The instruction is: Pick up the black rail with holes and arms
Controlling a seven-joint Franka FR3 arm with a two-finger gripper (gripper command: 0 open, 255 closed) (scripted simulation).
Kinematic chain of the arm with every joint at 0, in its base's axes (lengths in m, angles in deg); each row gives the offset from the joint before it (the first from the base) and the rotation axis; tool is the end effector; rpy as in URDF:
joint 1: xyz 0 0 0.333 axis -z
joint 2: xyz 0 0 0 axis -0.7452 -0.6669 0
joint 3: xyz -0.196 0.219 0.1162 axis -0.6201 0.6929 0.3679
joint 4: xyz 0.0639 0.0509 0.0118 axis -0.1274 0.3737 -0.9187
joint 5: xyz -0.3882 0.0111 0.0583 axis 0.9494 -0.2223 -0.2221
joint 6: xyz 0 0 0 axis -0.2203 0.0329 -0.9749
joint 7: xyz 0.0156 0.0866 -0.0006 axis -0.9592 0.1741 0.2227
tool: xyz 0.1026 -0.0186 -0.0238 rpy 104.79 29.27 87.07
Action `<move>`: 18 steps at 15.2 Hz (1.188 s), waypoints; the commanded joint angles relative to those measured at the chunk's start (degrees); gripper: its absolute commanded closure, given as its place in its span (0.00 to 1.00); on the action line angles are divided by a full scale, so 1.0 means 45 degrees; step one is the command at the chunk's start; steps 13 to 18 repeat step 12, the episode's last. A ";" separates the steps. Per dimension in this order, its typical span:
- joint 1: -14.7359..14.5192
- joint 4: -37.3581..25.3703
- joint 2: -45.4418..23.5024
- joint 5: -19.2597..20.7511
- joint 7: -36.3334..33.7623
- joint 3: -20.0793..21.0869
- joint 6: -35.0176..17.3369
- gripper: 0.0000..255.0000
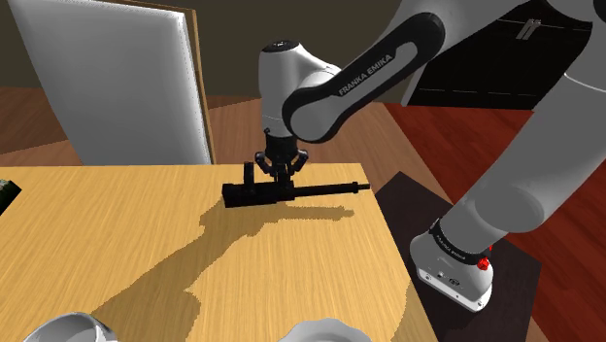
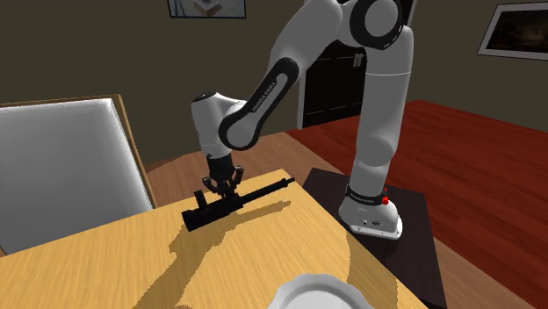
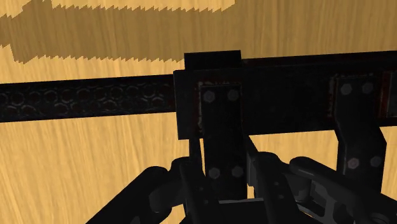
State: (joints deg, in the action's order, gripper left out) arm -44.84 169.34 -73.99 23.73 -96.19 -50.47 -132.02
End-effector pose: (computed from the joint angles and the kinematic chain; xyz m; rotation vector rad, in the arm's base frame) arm 0.4428 0.2294 0.2877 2.9292 -0.9764 -0.1021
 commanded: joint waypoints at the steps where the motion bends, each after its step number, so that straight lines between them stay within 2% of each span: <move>1: 0.0044 -0.0081 0.0308 -0.0232 0.0187 0.0032 0.0338 1.00; 10: 0.0099 -0.0589 0.1518 -0.1042 0.0773 0.0063 0.1883 1.00; 18: 0.0097 -0.0599 0.1537 -0.1054 0.0781 0.0059 0.1909 1.00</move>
